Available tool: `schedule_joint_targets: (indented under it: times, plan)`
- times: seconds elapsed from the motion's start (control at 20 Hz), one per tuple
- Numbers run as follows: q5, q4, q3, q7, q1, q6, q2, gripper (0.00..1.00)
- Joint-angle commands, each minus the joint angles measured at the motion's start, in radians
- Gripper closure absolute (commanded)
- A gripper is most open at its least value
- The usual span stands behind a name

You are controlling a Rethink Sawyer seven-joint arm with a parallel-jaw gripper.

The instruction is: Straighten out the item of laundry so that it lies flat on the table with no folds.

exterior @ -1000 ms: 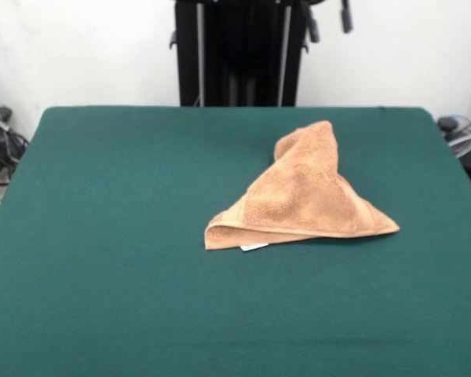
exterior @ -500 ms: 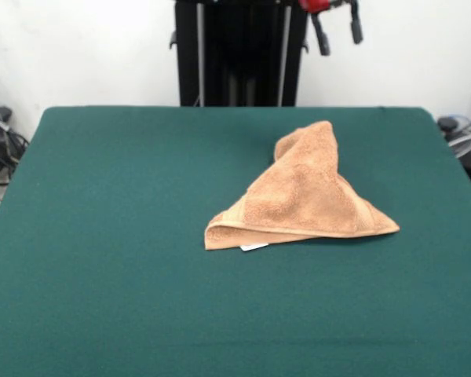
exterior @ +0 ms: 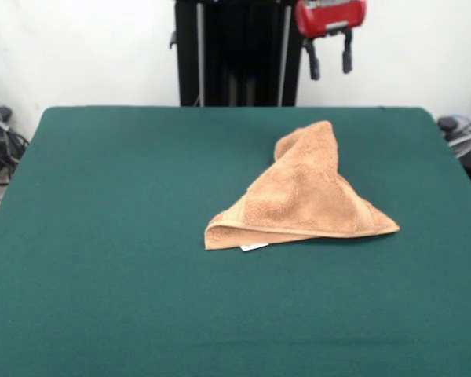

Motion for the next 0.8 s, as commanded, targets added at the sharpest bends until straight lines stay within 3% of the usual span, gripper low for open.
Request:
schedule_joint_targets:
  times: [0.05, 0.3, 0.55, 0.8]
  plan:
    - [0.092, -0.147, -0.252, 0.087, 0.116, -0.037, -0.004, 0.00]
    - [0.106, -0.129, -0.230, 0.157, 0.108, -0.039, 0.000, 0.00]
    - [0.099, -0.132, -0.148, 0.189, 0.051, -0.004, -0.002, 0.00]
    - [0.162, -0.207, -0.098, 0.177, 0.062, 0.095, 0.035, 0.00]
